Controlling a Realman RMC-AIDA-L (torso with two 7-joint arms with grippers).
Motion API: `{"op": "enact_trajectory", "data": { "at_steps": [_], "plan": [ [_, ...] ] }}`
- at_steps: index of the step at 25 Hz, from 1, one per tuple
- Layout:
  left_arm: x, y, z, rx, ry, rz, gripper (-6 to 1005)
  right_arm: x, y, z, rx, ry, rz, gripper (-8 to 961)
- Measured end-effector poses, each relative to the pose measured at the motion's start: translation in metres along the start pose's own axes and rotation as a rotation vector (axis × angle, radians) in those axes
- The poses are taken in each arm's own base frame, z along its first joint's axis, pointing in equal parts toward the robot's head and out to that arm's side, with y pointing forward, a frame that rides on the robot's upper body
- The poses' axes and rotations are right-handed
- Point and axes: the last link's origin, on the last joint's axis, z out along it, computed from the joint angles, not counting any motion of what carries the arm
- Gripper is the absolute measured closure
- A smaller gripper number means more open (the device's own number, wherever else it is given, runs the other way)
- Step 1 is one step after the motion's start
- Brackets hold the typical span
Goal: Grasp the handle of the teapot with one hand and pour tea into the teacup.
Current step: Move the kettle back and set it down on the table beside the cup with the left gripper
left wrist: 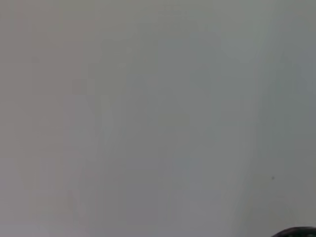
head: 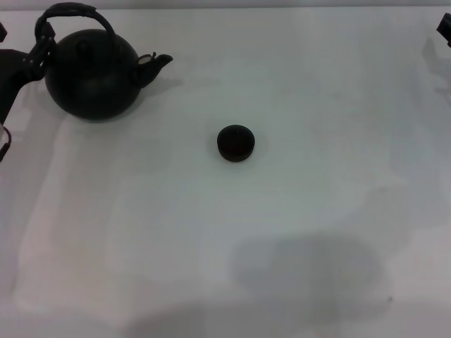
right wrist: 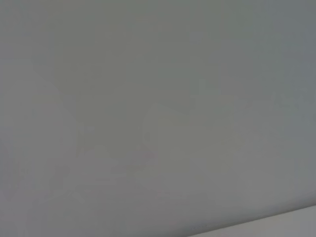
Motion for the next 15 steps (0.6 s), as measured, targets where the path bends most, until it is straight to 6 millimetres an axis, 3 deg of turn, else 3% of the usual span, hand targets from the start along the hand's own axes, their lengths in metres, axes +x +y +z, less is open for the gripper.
{"op": "enact_trajectory", "data": {
  "at_steps": [10,15],
  "plan": [
    [0.001,0.027,0.018,-0.130,-0.036,0.058,150,-0.002,0.000,0.001,0.000,-0.004,-0.005,142],
    [-0.001,0.030,0.016,-0.138,-0.039,0.058,152,-0.003,-0.001,0.001,0.001,-0.006,-0.011,142]
  ]
}}
